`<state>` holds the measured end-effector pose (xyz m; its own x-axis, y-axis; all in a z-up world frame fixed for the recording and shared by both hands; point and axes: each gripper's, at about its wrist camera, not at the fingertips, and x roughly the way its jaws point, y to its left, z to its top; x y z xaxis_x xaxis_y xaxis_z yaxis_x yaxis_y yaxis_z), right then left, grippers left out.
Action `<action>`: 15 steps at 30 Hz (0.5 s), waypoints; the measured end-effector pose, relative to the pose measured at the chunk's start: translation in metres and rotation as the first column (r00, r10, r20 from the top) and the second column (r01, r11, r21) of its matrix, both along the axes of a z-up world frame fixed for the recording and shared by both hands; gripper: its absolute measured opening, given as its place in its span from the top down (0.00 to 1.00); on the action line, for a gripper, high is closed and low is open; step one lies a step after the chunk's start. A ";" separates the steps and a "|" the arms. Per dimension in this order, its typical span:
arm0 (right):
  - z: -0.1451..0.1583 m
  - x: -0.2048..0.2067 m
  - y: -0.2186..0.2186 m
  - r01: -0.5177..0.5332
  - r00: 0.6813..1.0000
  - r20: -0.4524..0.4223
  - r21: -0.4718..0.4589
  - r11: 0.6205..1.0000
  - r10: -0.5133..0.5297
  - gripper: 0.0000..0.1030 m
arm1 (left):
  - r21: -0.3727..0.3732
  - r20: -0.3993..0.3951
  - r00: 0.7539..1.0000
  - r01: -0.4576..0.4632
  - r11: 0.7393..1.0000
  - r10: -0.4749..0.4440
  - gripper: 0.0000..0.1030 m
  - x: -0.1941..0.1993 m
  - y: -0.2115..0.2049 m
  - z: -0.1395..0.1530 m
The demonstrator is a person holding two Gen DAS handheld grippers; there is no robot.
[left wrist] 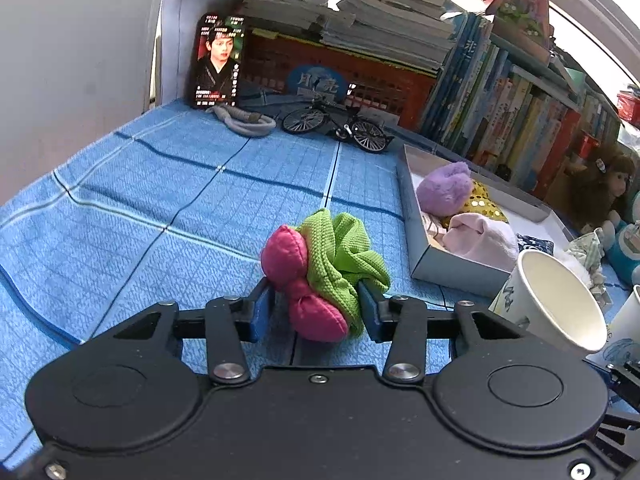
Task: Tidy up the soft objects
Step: 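Grasp the green-and-pink scrunchie with the left tool while the right tool grasps the blue mask packet, then lift both held items and carry them over the white tray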
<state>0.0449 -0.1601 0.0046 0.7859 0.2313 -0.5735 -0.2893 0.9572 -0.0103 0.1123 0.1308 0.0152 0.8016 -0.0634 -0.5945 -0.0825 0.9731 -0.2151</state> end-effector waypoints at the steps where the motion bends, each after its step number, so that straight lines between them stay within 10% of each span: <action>1: 0.002 -0.001 -0.001 0.001 1.000 0.007 0.000 1.000 -0.001 0.54 | 0.001 0.005 1.000 0.001 1.000 -0.001 0.59 -0.001 0.000 0.002; 15: 0.037 -0.015 -0.007 0.017 0.993 0.121 0.011 1.000 -0.018 0.54 | 0.016 0.082 0.996 0.020 1.000 -0.021 0.70 -0.004 -0.001 0.039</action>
